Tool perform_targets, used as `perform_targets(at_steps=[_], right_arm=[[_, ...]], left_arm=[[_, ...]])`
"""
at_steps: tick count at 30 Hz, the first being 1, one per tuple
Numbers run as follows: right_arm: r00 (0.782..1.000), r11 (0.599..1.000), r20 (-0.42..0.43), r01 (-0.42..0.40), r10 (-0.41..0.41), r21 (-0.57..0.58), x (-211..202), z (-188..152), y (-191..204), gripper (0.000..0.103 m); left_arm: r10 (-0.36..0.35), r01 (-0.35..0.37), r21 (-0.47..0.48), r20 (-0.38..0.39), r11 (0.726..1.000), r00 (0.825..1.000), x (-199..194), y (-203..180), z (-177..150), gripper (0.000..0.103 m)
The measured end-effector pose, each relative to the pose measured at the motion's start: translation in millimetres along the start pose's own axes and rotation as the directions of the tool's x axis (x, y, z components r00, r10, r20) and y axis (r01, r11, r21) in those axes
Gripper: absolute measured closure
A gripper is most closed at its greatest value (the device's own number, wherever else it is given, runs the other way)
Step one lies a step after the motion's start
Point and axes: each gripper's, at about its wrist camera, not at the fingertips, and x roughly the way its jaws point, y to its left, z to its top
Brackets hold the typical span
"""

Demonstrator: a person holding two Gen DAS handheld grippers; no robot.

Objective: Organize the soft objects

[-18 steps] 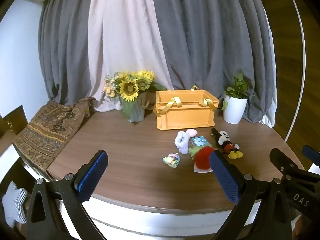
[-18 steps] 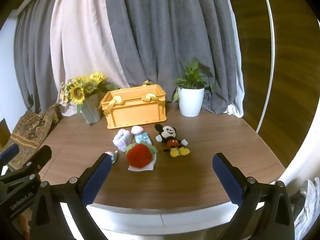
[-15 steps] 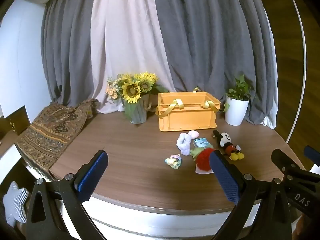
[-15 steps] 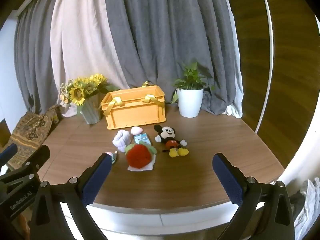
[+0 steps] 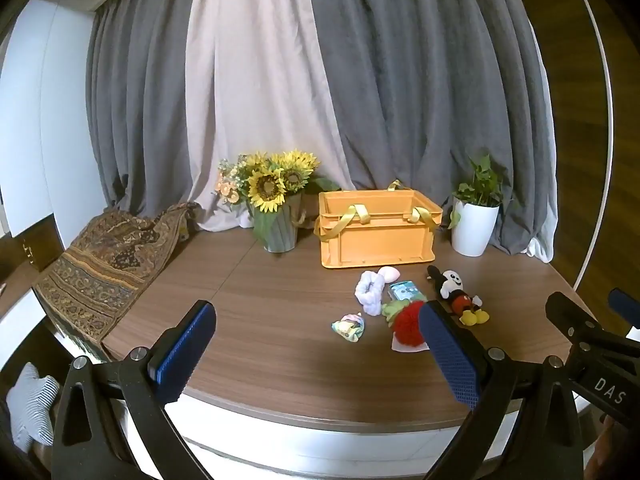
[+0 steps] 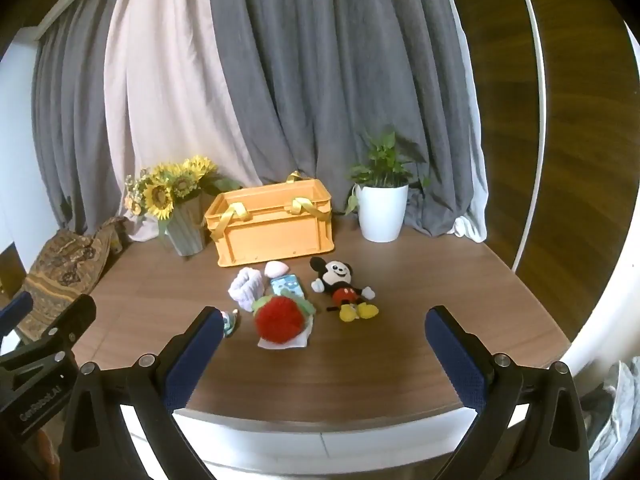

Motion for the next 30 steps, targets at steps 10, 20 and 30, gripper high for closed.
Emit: perform_targets(at_steps=[10, 20, 30], right_arm=[[1.0, 1.0, 0.005, -0.014, 0.014, 0.003, 2, 2, -1, 0.001], [1.0, 1.0, 0.016, -0.015, 0.015, 0.002, 1, 0, 1, 0.001], [1.0, 1.0, 0.02, -0.014, 0.014, 0.003, 1, -1, 2, 0.001]], left_arm=[[0.02, -0.02, -0.003, -0.001, 1.0, 1.0, 5, -2, 4, 0.0], [0.026, -0.026, 0.0, 0.006, 1.0, 1.0, 5, -4, -4, 0.0], [0.023, -0.023, 0.0, 0.011, 1.0, 1.0, 5, -3, -3, 0.0]])
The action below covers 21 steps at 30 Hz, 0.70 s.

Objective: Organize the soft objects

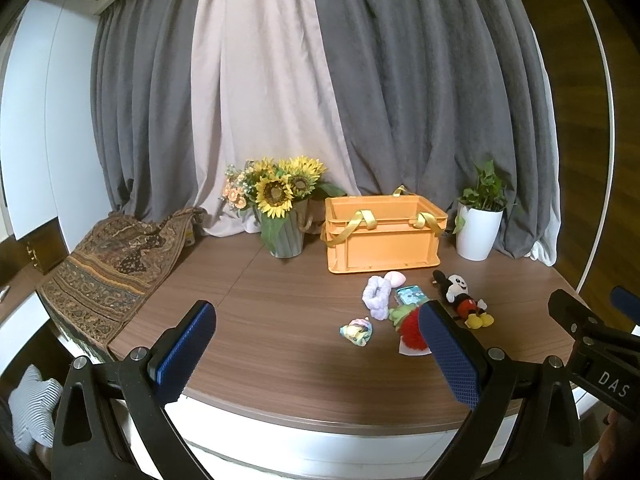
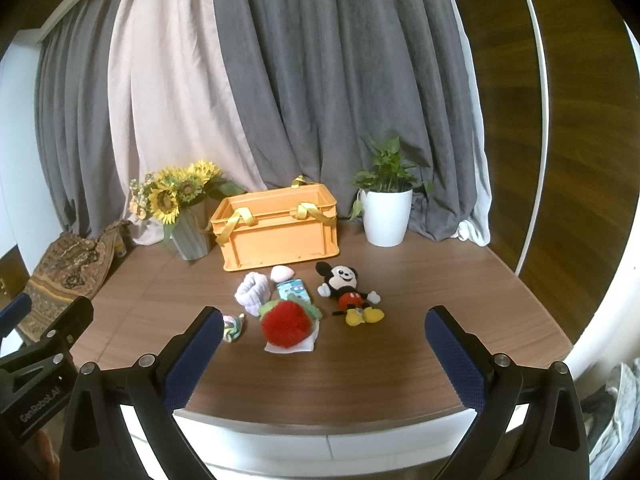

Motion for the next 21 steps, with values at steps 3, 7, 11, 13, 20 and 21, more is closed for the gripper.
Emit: perform_targets(at_steps=[3, 7, 11, 13, 20, 21], right_arm=[[1.0, 1.0, 0.001, -0.002, 0.002, 0.001, -0.1, -0.4, -0.7, 0.001], [1.0, 1.0, 0.004, -0.002, 0.002, -0.001, -0.4, -0.2, -0.4, 0.001], [1.0, 1.0, 0.005, -0.002, 0.002, 0.0, -0.3, 0.1, -0.7, 0.001], [1.0, 1.0, 0.004, -0.004, 0.004, -0.001, -0.2, 0.4, -1.0, 0.001], [1.0, 1.0, 0.009, -0.004, 0.004, -0.001, -1.2, 1.7, 0.6, 0.001], [1.0, 1.0, 0.01, -0.006, 0.005, 0.001, -1.4, 1.7, 0.3, 0.001]], left_arm=[[0.001, -0.001, 0.002, 0.001, 1.0, 1.0, 0.1, -1.1, 0.0, 0.0], [0.002, -0.002, 0.002, 0.005, 1.0, 1.0, -0.2, -1.6, 0.2, 0.0], [0.002, -0.002, 0.001, 0.006, 1.0, 1.0, -0.8, -1.1, -0.9, 0.0], [0.002, -0.002, 0.001, 0.006, 1.0, 1.0, -0.9, -1.2, -1.1, 0.0], [0.003, -0.003, 0.003, 0.021, 1.0, 1.0, -3.2, -3.2, 3.5, 0.0], [0.003, -0.003, 0.003, 0.023, 1.0, 1.0, -3.4, -3.4, 4.4, 0.0]])
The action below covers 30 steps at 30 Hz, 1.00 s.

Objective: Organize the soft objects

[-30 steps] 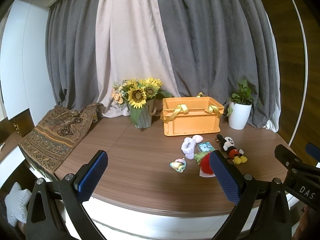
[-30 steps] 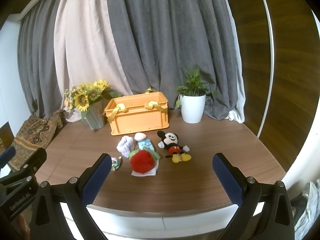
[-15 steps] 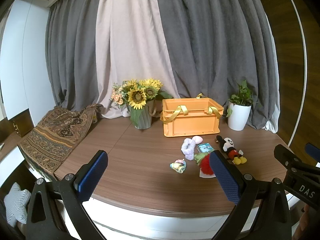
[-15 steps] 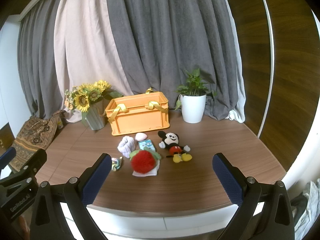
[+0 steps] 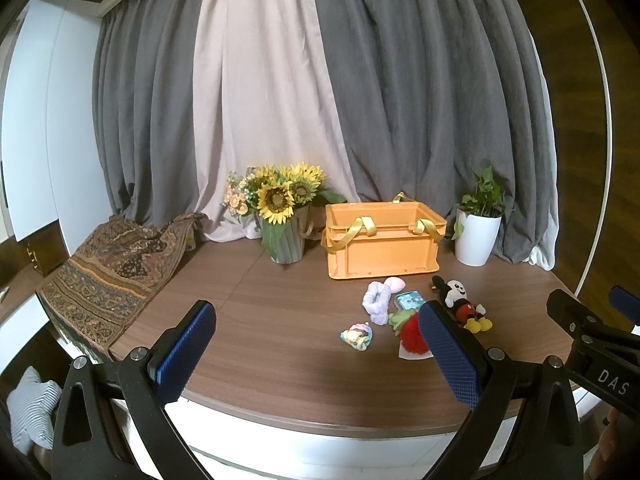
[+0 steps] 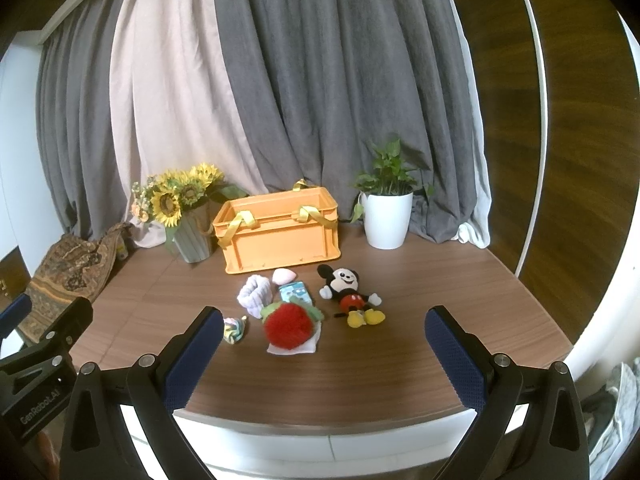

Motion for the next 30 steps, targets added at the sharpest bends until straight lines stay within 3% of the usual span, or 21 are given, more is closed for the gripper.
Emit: perform_targets(at_steps=[20, 30], right_arm=[[1.0, 1.0, 0.009, -0.002, 0.002, 0.005, -2, 1, 1, 0.001], [1.0, 1.0, -0.013, 0.015, -0.015, -0.013, 16, 5, 7, 0.001]], left_arm=[[-0.008, 0.008, -0.005, 0.02, 1.0, 1.0, -5, 2, -5, 0.0], [-0.046, 0.047, 0.019, -0.049, 0.999, 0.998, 31, 4, -26, 0.0]])
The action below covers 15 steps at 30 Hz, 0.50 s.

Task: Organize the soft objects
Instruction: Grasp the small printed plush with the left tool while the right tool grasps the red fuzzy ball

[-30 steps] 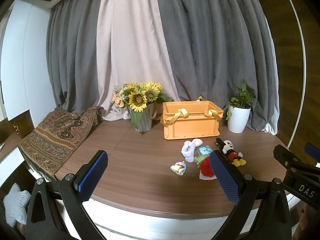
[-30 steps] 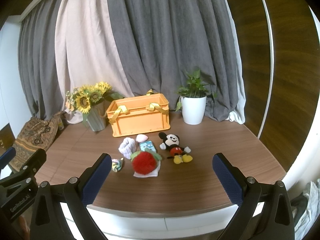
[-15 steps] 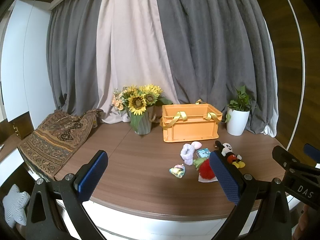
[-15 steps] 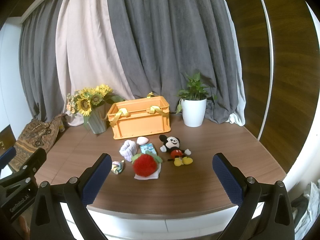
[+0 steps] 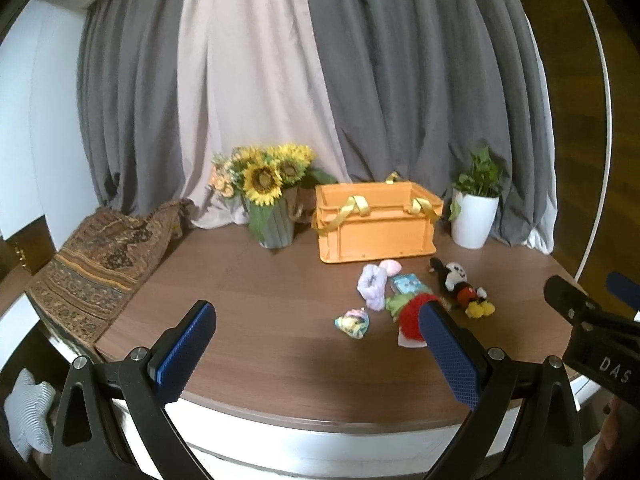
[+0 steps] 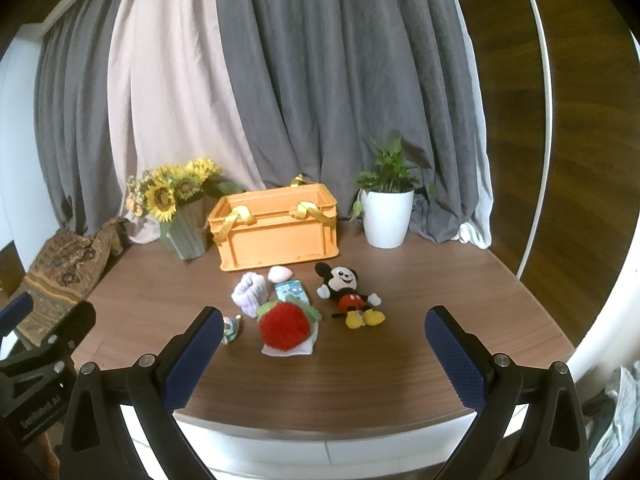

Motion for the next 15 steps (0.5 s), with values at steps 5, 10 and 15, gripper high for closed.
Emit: perform_targets(at_steps=[5, 10, 15], right_arm=[[1.0, 1.0, -0.016, -0.013, 0.012, -0.022, 25, -7, 8, 0.003], [0.999, 0.999, -0.039, -0.037, 0.036, -0.025, 61, -13, 22, 0.006], [0.994, 0.999, -0.1, -0.046, 0.045, -0.005, 110, -14, 35, 0.011]], left_arm=[[-0.023, 0.023, 0.02, -0.018, 1.0, 1.0, 27, 5, -9, 0.0], [-0.08, 0.083, 0.057, -0.045, 0.995, 0.996, 69, 13, -10, 0.001], [-0.166, 0.178, 0.121, -0.102, 0.977, 0.981, 119, 15, -10, 0.008]])
